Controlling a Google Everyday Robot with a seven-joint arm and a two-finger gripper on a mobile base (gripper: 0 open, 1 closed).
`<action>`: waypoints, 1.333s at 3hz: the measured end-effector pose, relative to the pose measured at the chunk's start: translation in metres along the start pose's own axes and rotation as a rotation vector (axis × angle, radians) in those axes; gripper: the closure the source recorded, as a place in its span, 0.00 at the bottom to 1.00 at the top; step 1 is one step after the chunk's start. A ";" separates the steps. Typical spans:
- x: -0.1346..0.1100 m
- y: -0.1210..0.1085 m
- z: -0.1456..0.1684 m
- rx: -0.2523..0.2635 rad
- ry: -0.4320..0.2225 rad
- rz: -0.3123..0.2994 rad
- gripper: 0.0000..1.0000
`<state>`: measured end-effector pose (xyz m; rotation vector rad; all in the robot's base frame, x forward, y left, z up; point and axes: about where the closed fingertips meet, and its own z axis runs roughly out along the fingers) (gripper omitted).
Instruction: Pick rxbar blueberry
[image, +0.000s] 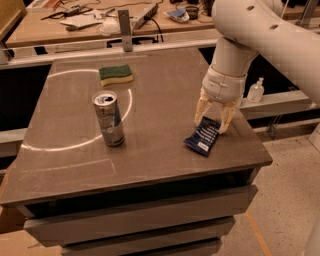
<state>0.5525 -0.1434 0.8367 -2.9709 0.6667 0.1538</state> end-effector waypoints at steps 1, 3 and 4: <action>-0.004 -0.013 -0.031 0.036 0.014 0.056 1.00; -0.004 -0.025 -0.093 0.331 -0.017 0.343 1.00; -0.004 -0.025 -0.093 0.331 -0.017 0.343 1.00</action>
Offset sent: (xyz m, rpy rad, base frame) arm -0.0194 -0.0061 0.1303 0.2232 -0.0116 -0.4751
